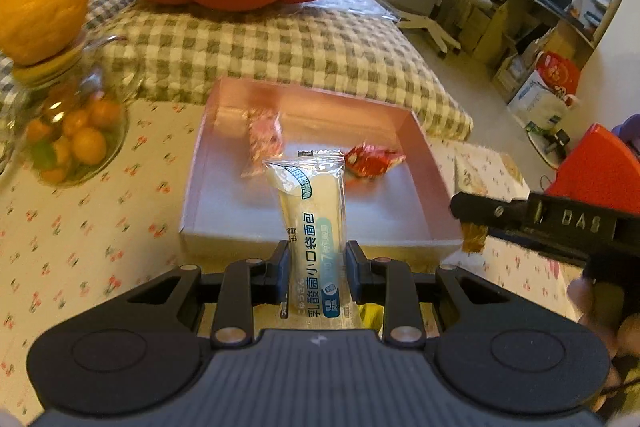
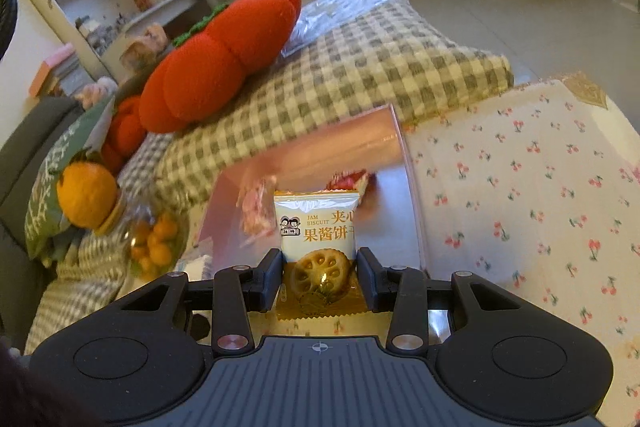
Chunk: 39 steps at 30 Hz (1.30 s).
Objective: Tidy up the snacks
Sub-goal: 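Carry the white bread bag and biscuit pack over the silver box, then open the left tool in the box while the right tool releases the biscuit pack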
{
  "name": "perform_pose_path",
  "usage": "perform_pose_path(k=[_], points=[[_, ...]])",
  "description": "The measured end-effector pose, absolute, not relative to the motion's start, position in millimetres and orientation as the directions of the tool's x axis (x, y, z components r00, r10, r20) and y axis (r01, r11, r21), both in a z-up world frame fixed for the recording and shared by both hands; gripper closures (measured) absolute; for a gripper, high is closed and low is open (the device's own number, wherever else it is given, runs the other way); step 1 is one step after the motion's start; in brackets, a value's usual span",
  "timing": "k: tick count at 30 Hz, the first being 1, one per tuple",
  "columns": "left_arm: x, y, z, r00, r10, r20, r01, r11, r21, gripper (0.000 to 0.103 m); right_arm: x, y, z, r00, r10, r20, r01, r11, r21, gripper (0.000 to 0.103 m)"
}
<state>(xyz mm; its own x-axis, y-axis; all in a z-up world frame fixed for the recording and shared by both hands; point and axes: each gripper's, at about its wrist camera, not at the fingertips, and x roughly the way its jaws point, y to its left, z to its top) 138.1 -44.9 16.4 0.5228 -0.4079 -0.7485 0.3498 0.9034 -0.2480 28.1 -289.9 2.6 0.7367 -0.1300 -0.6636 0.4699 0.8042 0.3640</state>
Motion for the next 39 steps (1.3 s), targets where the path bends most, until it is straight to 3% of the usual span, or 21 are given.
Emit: perform_pose_path(k=[29, 33, 36, 39], points=[[187.5, -99.3, -23.6, 0.551, -0.346, -0.760, 0.370, 0.917, -0.149, 0.080, 50.8, -320.4, -41.3, 0.712, -0.147, -0.686, 0.523, 0.763, 0.379, 0.060], [187.3, -97.0, -23.5, 0.561, -0.337, -0.756, 0.367, 0.920, -0.137, 0.072, 51.0, -321.1, -40.0, 0.718, -0.136, -0.683, 0.522, 0.755, 0.397, 0.059], [187.6, -97.2, -23.6, 0.563, -0.328, -0.758, 0.368, 0.921, -0.125, 0.066, 50.2, -321.5, -39.0, 0.720, -0.139, -0.680, 0.525, 0.750, 0.402, 0.046], [186.7, -96.3, -23.1, 0.565, -0.321, -0.760, 0.369, 0.922, -0.116, 0.059, 50.0, -321.6, -38.2, 0.716, -0.139, -0.684, 0.529, 0.748, 0.402, 0.045]])
